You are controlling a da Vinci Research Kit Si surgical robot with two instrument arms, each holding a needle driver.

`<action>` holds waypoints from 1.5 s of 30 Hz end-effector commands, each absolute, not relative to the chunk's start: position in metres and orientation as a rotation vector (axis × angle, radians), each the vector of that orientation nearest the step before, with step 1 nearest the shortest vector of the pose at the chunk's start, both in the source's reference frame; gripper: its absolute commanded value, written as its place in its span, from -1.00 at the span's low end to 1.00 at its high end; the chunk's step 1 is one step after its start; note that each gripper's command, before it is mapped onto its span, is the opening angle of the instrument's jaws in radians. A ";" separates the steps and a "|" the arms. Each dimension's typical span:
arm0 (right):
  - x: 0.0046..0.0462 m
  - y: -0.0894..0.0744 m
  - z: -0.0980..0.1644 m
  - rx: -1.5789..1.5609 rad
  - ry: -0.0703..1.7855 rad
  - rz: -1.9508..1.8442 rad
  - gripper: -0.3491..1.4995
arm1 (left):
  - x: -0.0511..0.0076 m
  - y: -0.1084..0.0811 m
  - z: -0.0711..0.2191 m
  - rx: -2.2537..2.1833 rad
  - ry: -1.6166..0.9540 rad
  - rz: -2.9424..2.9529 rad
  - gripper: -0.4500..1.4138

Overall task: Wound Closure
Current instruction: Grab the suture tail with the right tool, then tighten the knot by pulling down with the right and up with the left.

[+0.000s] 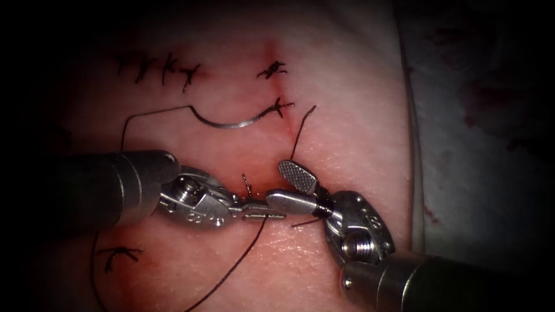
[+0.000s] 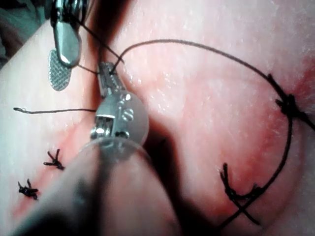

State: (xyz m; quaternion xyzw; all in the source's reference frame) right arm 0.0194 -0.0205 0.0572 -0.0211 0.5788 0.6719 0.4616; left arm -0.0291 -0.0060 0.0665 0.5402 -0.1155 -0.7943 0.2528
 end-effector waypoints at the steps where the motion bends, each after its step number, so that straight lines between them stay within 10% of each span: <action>1: 0.0201 -0.020 0.058 -0.054 1.386 1.642 0.76 | -0.0297 -0.006 0.067 1.462 -0.320 -2.157 -1.00; 28: 0.0209 -0.016 0.065 -0.065 1.213 1.714 0.69 | -0.0343 0.000 0.069 1.432 -0.365 -2.208 -1.00; 30: 0.0217 -0.016 0.065 -0.057 1.204 1.709 0.36 | -0.0342 0.000 0.069 1.432 -0.365 -2.207 -1.00; 33: 0.0224 -0.016 0.065 -0.049 1.160 1.705 -1.00 | -0.0341 0.000 0.069 1.433 -0.364 -2.206 -1.00; 45: 0.0222 -0.019 0.063 -0.070 1.116 1.575 -1.00 | -0.0320 0.000 0.068 1.419 -0.362 -2.199 -1.00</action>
